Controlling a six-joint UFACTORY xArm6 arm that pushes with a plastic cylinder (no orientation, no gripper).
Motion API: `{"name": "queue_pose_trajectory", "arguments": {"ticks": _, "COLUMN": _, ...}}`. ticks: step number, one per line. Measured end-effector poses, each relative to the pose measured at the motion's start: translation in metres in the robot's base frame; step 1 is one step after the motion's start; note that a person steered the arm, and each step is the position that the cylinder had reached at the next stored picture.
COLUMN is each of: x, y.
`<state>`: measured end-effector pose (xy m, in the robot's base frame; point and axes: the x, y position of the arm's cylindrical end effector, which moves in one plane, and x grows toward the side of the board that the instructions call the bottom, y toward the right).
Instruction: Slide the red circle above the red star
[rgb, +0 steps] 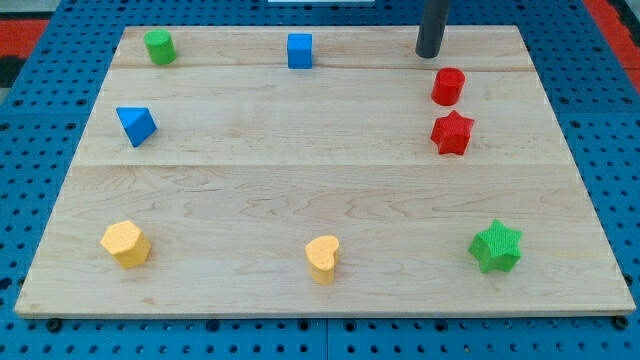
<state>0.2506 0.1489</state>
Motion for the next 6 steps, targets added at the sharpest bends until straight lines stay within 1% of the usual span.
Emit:
{"name": "queue_pose_trajectory", "arguments": {"ticks": 1, "x": 0.005, "y": 0.001}}
{"name": "queue_pose_trajectory", "arguments": {"ticks": 2, "x": 0.019, "y": -0.002}}
{"name": "queue_pose_trajectory", "arguments": {"ticks": 3, "x": 0.045, "y": -0.009}}
{"name": "queue_pose_trajectory", "arguments": {"ticks": 4, "x": 0.052, "y": -0.001}}
{"name": "queue_pose_trajectory", "arguments": {"ticks": 5, "x": 0.027, "y": 0.01}}
{"name": "queue_pose_trajectory", "arguments": {"ticks": 6, "x": 0.032, "y": 0.037}}
